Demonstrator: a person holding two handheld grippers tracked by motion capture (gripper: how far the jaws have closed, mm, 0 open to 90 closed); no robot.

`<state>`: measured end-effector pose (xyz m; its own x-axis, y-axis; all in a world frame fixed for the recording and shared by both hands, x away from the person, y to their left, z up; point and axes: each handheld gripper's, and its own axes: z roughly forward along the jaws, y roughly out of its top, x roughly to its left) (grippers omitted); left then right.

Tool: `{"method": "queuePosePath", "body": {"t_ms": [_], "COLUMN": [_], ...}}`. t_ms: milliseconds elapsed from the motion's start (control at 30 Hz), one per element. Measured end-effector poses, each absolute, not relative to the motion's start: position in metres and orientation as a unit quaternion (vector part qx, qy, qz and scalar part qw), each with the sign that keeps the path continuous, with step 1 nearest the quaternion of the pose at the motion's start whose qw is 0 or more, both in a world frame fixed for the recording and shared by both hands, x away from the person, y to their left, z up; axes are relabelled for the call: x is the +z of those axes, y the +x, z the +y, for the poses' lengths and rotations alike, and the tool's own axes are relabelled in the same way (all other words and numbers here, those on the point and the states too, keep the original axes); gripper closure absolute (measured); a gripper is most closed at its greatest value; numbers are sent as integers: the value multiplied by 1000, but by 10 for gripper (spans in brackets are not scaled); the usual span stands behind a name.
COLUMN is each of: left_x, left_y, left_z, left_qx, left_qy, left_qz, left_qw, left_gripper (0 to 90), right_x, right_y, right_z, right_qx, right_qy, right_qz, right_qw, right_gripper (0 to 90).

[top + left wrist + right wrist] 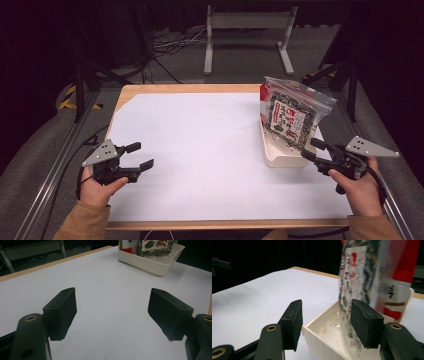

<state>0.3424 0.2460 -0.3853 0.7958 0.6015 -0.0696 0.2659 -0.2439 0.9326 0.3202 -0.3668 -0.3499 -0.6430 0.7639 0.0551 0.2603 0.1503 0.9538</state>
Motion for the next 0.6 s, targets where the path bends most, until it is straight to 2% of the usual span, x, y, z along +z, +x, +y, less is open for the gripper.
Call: {"method": "queuePosePath", "body": {"t_ms": [267,400,600], "left_x": [-391,-390,-391], "left_y": [337,333,334], "left_z": [246,244,246], "left_qx": [150,147,145], "left_qy": [773,774,773], "left_qz": [269,254,261], "left_qw": [554,561,559], "left_gripper": [237,238,238], "right_x": [-366,-379,-383], "right_y": [314,316,317], "right_z": [-346,-335,-328], "right_qx": [546,554,547], "right_qy": [339,336,333], "right_qz": [734,737,743], "right_qw": [219,195,196], "right_gripper": [431,416,410]}}
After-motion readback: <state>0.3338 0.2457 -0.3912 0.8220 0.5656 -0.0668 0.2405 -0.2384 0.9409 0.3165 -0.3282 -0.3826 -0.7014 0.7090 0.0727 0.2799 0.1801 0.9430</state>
